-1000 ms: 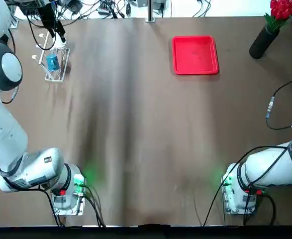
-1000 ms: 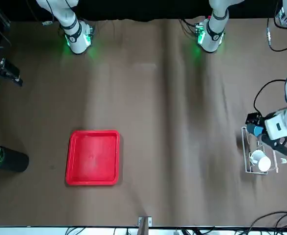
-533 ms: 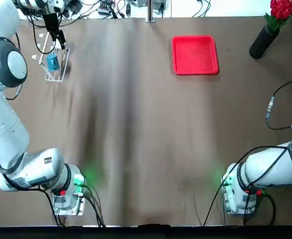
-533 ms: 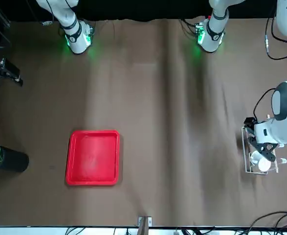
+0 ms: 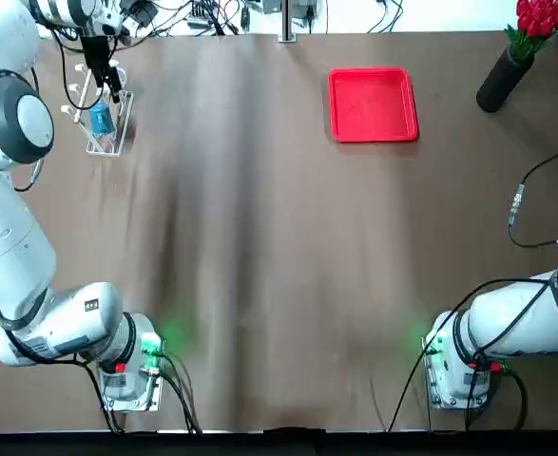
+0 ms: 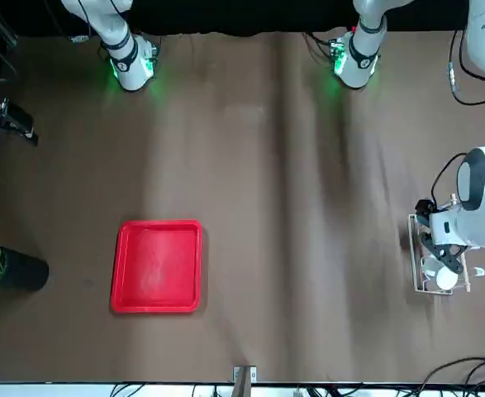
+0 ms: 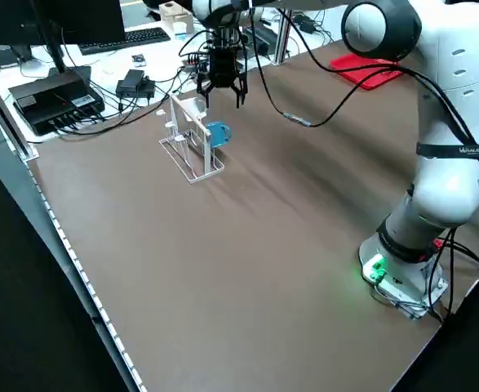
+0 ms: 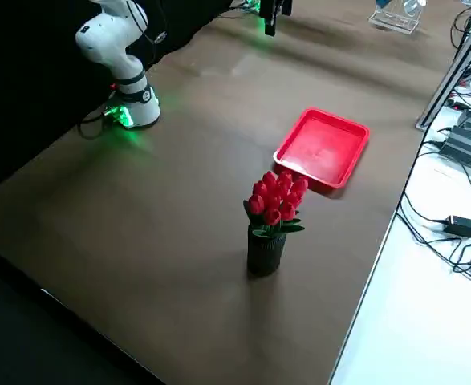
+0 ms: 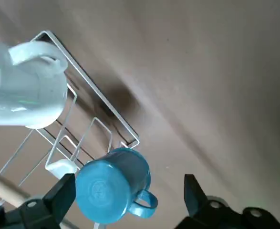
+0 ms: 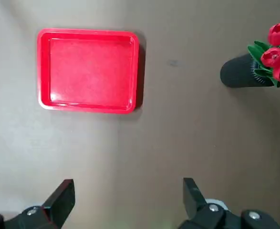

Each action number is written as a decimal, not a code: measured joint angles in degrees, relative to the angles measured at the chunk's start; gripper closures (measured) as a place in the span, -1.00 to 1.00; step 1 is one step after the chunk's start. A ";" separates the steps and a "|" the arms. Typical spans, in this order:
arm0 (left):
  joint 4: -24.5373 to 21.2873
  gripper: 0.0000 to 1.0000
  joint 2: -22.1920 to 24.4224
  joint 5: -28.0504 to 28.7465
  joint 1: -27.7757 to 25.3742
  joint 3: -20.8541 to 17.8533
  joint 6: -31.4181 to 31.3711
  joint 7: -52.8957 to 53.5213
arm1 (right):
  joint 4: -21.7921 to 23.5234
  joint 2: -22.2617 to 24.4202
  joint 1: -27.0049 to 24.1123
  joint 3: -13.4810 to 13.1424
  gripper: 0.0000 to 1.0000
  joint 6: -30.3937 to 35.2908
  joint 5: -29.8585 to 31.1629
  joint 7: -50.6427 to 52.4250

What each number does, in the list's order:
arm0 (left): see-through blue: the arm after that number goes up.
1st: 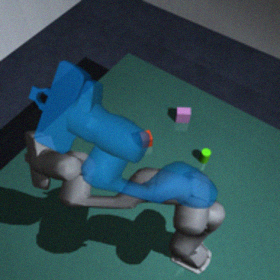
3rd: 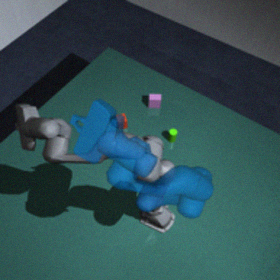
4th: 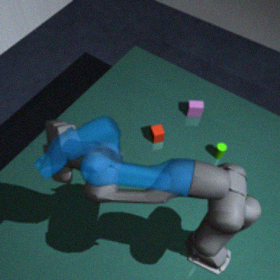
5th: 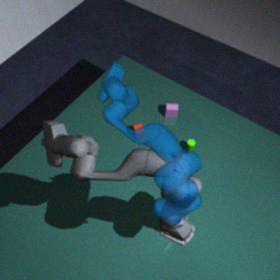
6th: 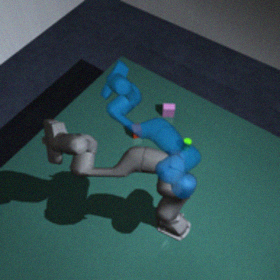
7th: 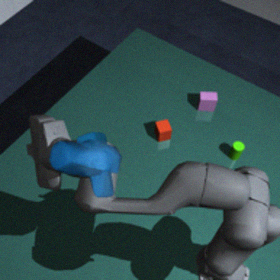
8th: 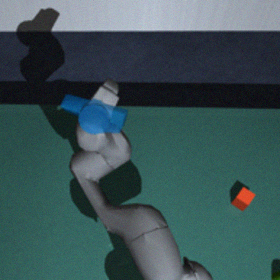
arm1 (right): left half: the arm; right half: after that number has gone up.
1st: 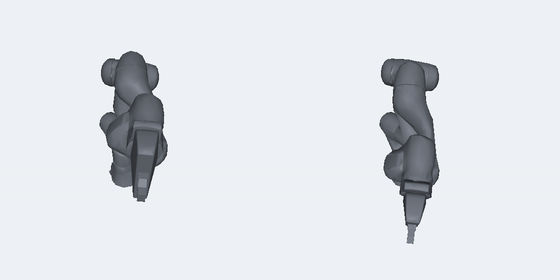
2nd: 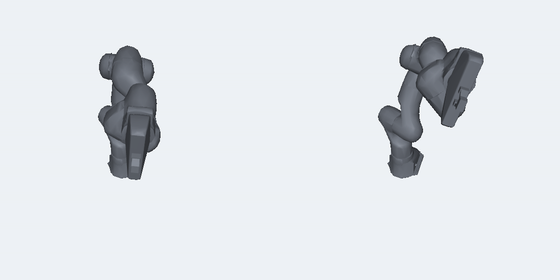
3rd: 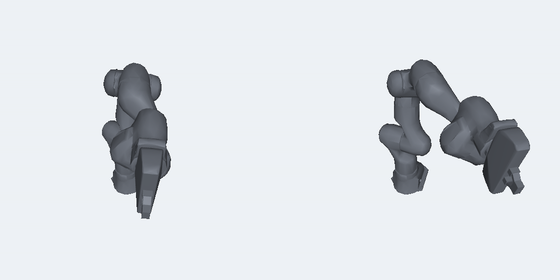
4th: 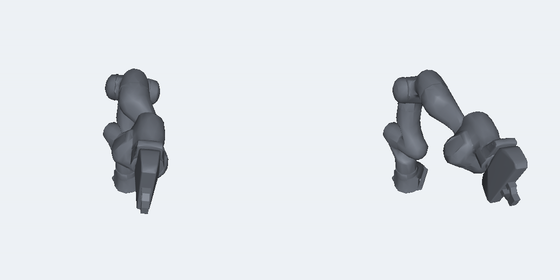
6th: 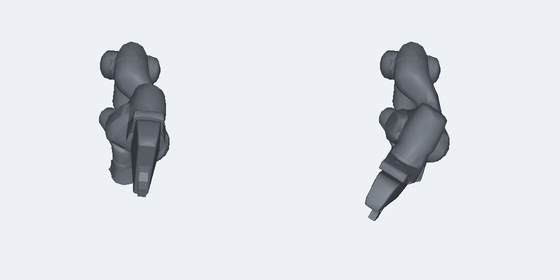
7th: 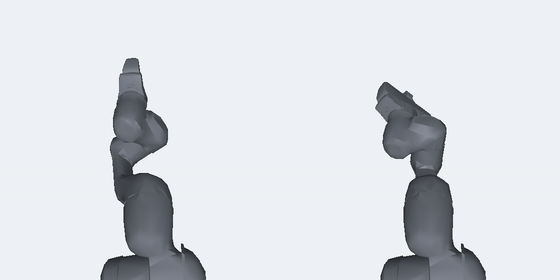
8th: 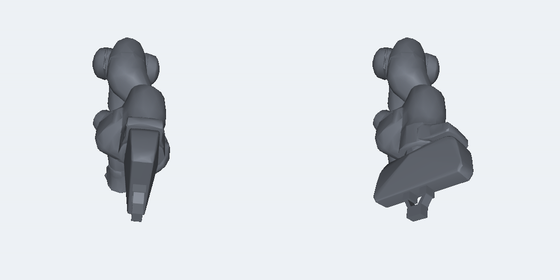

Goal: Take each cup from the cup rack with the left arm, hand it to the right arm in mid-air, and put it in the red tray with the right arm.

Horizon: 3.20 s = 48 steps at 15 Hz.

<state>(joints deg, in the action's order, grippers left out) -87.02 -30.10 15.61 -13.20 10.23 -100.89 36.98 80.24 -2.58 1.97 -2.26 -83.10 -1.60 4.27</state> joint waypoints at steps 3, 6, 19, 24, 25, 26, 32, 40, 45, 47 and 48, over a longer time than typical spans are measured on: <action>-0.01 -1.00 -0.75 1.26 -0.37 -0.16 0.03 0.00 | 0.00 0.00 0.05 0.04 -1.00 0.00 0.00 0.00; -0.01 -1.00 -1.45 1.67 -1.82 -0.34 0.75 0.10 | 0.00 0.00 -0.03 -0.06 -1.00 0.00 0.00 0.00; -0.30 -1.00 -2.99 5.20 -1.84 -0.34 2.05 0.13 | 0.00 0.00 0.01 -0.18 -1.00 0.00 -0.34 0.00; -0.31 -1.00 -3.60 7.55 -1.42 -0.12 2.05 0.13 | 0.00 0.00 0.03 -0.12 -1.00 0.00 -0.43 0.00; -0.31 -1.00 -3.71 7.60 -1.28 -0.11 2.05 0.13 | 0.00 0.00 0.03 -0.11 -1.00 0.00 -0.44 0.00; -0.31 -1.00 -3.85 7.61 -1.10 -0.11 2.05 0.19 | 0.00 0.00 0.04 -0.10 -1.00 0.00 -0.45 0.00; -0.30 -1.00 -4.54 10.22 -0.74 -0.10 2.05 3.66 | 0.00 0.00 0.11 0.03 -1.00 0.00 -0.47 0.00; -0.30 -1.00 -4.79 10.36 -0.74 -0.11 2.06 4.00 | 0.00 0.00 0.12 0.08 -1.00 0.00 -0.47 0.00; -0.31 -1.00 -4.85 10.36 -0.72 -0.10 2.11 4.00 | 0.00 0.00 0.12 0.09 -1.00 0.00 -0.47 0.00; -0.31 -0.94 -4.91 10.36 -0.65 -0.10 2.12 4.00 | 0.00 0.00 0.12 0.10 -1.00 0.00 -0.47 0.00; -0.28 -0.76 -4.90 10.41 -0.58 -0.10 2.12 4.00 | 0.00 0.00 0.12 0.10 -1.00 0.00 -0.47 0.00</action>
<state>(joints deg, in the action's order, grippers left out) -87.30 -35.00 26.02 -13.79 10.13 -98.78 40.99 80.24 -2.58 2.10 -2.16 -83.10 -2.07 4.27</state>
